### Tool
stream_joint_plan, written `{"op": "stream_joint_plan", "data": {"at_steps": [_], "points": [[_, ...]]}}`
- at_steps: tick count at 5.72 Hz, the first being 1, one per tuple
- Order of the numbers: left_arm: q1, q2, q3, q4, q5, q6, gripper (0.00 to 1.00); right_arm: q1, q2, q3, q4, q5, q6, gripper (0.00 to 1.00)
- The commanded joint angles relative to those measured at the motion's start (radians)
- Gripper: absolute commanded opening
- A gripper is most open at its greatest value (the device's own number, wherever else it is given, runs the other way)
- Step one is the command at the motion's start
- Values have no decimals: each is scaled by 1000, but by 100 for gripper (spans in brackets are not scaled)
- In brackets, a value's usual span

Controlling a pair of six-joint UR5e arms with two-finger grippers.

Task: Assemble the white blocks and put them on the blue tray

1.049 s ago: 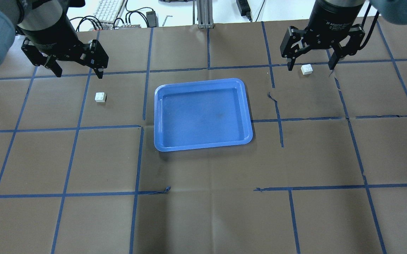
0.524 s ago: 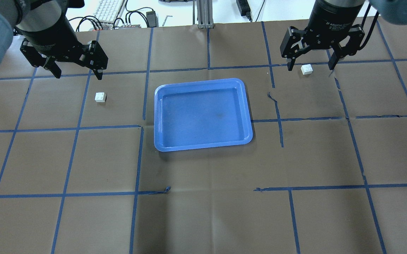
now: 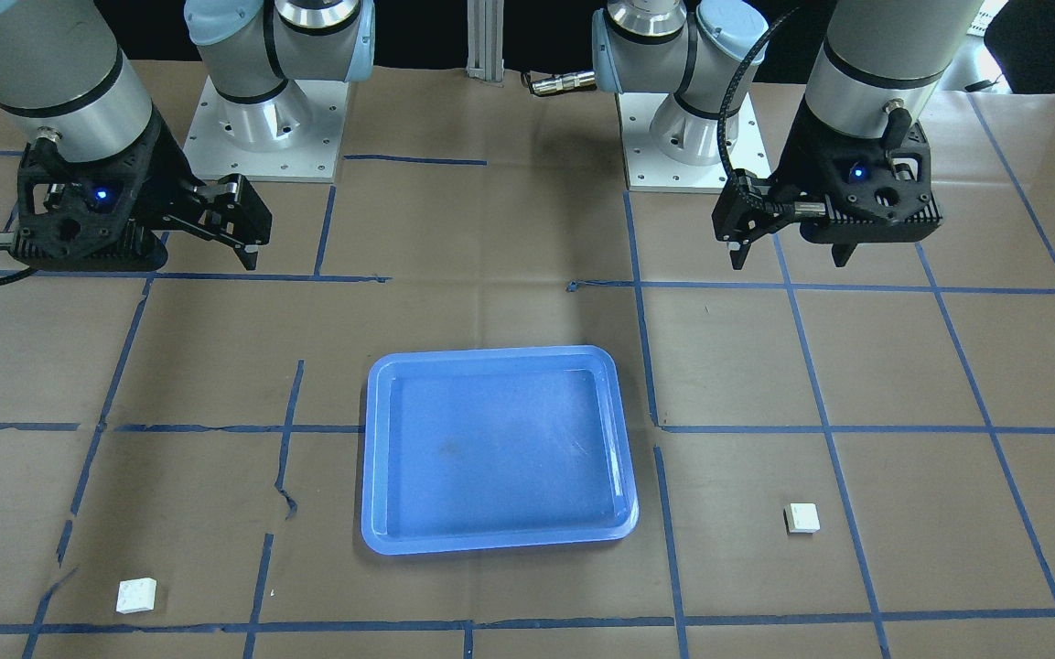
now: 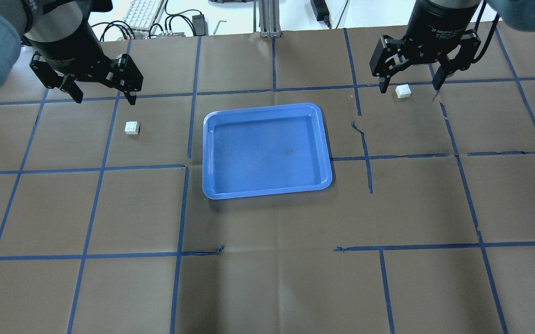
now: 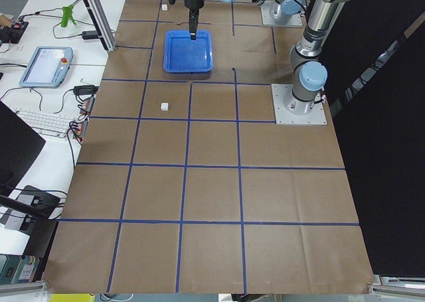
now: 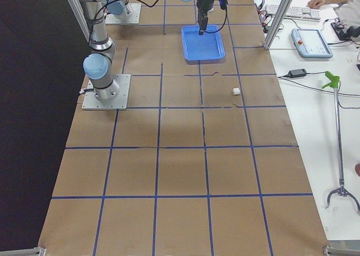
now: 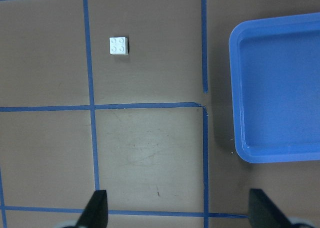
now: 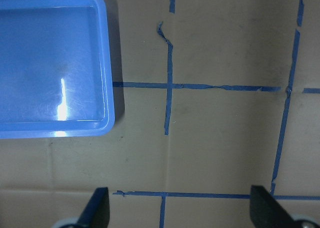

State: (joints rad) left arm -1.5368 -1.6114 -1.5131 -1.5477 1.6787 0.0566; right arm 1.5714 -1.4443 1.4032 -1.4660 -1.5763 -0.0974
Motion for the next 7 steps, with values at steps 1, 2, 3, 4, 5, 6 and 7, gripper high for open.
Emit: {"op": "stream_joint_plan", "data": {"at_steps": [1, 2, 3, 4, 5, 6, 7], "points": [[71, -8, -2, -3, -1, 8, 100, -2, 8, 2, -25, -1, -291, 100], [105, -66, -24, 30, -5, 8, 100, -4, 33, -4, -28, -1, -488, 100], [134, -175, -30, 160, -2, 93, 100, -19, 54, -9, -78, 1, -683, 100], [145, -284, -35, 314, -5, 159, 100, -46, 94, -16, -127, 4, -928, 100], [164, -385, -59, 450, -11, 163, 100, -80, 123, -18, -176, 4, -1154, 99], [167, -474, -97, 574, -37, 217, 100, -143, 155, -23, -191, 43, -1365, 100], [167, -529, -116, 660, -37, 241, 100, -207, 215, -76, -188, 79, -1539, 100]]}}
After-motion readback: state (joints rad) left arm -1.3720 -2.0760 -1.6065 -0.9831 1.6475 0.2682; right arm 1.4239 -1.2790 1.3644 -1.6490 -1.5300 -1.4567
